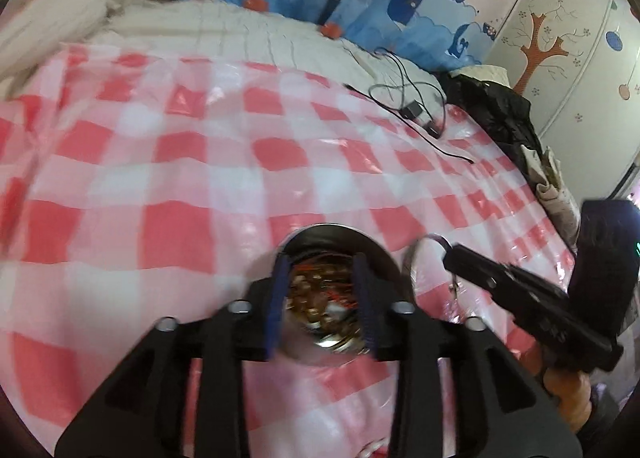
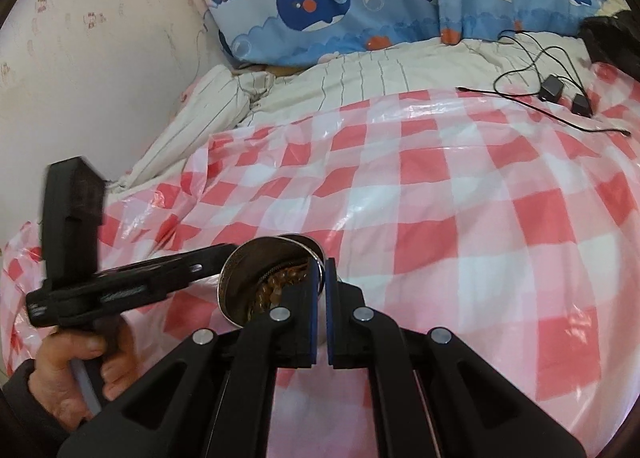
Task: Organize jewelry
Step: 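Lower the amber bead bracelet into the silver tin and open the left gripper, then move both grippers back over the round tray of bracelets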
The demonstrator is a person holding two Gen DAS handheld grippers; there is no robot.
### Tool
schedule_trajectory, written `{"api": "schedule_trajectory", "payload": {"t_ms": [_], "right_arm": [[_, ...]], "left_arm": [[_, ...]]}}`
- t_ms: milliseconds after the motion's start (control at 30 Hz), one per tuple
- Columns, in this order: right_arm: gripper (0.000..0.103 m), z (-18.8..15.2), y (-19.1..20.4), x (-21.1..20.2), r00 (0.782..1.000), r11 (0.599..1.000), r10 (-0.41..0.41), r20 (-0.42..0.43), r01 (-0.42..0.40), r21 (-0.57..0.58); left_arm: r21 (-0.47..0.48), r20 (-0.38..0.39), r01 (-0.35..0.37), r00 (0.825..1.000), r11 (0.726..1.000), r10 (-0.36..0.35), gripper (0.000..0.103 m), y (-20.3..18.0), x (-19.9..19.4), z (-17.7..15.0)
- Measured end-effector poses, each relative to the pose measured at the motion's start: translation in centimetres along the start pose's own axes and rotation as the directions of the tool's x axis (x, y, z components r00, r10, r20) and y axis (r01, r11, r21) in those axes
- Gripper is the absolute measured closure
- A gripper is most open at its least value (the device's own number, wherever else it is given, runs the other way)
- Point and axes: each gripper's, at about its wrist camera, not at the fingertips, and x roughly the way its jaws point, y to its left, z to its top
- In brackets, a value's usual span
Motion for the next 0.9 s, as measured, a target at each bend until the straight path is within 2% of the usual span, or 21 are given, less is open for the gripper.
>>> {"api": "schedule_trajectory", "payload": {"t_ms": [67, 167, 200, 233, 300, 367, 467, 533, 600, 733, 900], "right_arm": [[0.099, 0.4, 0.7, 1.0, 1.000, 1.000, 0.003, -0.011, -0.003, -0.016], [0.098, 0.7, 2.0, 3.2, 0.998, 0.996, -0.043, -0.056, 0.039, -0.075], [0.096, 0.6, 2.2, 3.6, 0.995, 0.994, -0.072, -0.067, 0.066, -0.089], [0.086, 0.3, 2.2, 3.3, 0.994, 0.993, -0.088, -0.064, 0.082, -0.085], [0.077, -0.8, 2.1, 1.1, 0.995, 0.993, -0.093, -0.031, 0.091, -0.074], [0.073, -2.7, 2.3, -1.7, 0.995, 0.991, -0.101, -0.019, 0.099, -0.085], [0.059, -6.0, 2.8, -5.1, 0.994, 0.990, -0.101, -0.033, 0.097, -0.099], [0.055, -8.7, 2.7, -7.1, 0.993, 0.991, -0.104, -0.047, 0.099, -0.093], [0.050, -10.2, 2.2, -7.7, 0.991, 0.992, -0.113, -0.069, 0.109, -0.059], [0.049, -10.9, 1.3, -6.7, 0.991, 0.996, -0.086, -0.105, 0.089, 0.030], [0.045, -11.2, 1.9, -5.8, 0.988, 0.996, -0.088, -0.123, 0.090, 0.009]], "left_arm": [[0.004, 0.019, -0.018, 1.000, 1.000, 0.018, 0.062, 0.5, -1.6, -0.5], [0.028, 0.031, -0.072, 0.997, 0.997, 0.072, 0.057, 0.7, -4.1, -1.8], [0.034, 0.033, -0.084, 0.996, 0.996, 0.083, 0.053, 0.7, -4.7, -2.2], [0.045, 0.037, -0.099, 0.995, 0.994, 0.098, 0.050, 0.6, -5.6, -3.0], [0.071, 0.043, -0.130, 0.991, 0.989, 0.127, 0.045, 0.1, -7.0, -4.9], [0.101, 0.039, -0.160, 0.987, 0.982, 0.156, 0.038, -0.5, -8.0, -6.7], [0.152, 0.043, -0.212, 0.977, 0.965, 0.208, 0.033, -2.1, -9.2, -9.5], [0.162, 0.082, -0.250, 0.967, 0.955, 0.240, 0.024, -3.0, -10.2, -10.7], [0.162, 0.110, -0.276, 0.959, 0.947, 0.261, 0.019, -3.5, -10.6, -11.2], [0.203, 0.112, -0.328, 0.944, 0.922, 0.311, 0.018, -4.4, -10.0, -11.5], [0.260, 0.128, -0.371, 0.928, 0.891, 0.349, 0.015, -5.2, -9.6, -11.5]]}}
